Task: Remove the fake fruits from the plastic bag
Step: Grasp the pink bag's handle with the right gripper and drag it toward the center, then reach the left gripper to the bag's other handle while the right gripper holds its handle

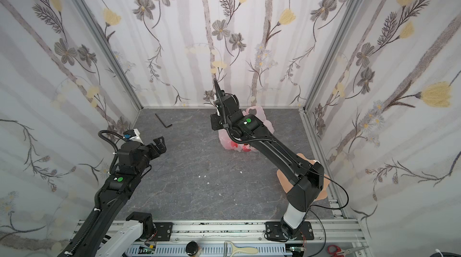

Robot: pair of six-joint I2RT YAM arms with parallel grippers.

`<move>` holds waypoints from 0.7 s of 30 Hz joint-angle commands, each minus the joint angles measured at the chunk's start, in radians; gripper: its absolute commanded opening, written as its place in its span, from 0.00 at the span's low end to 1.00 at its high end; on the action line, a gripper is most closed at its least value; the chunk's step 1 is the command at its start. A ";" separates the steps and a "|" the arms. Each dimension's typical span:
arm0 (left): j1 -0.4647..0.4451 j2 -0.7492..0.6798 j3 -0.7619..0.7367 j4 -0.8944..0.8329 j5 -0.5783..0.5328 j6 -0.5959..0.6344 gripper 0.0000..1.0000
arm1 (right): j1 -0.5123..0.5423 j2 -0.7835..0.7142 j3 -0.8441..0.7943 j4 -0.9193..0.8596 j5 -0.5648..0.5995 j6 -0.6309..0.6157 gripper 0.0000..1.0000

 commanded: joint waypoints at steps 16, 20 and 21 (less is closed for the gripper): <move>0.016 0.044 0.065 -0.049 0.072 -0.014 1.00 | 0.172 -0.124 0.029 -0.154 0.203 -0.033 0.64; -0.073 0.129 0.219 -0.194 0.093 -0.017 1.00 | 0.172 -0.233 -0.056 -0.149 0.232 -0.016 0.78; -0.114 0.152 0.276 -0.232 0.077 -0.008 1.00 | 0.172 -0.278 -0.093 -0.131 0.227 -0.013 0.81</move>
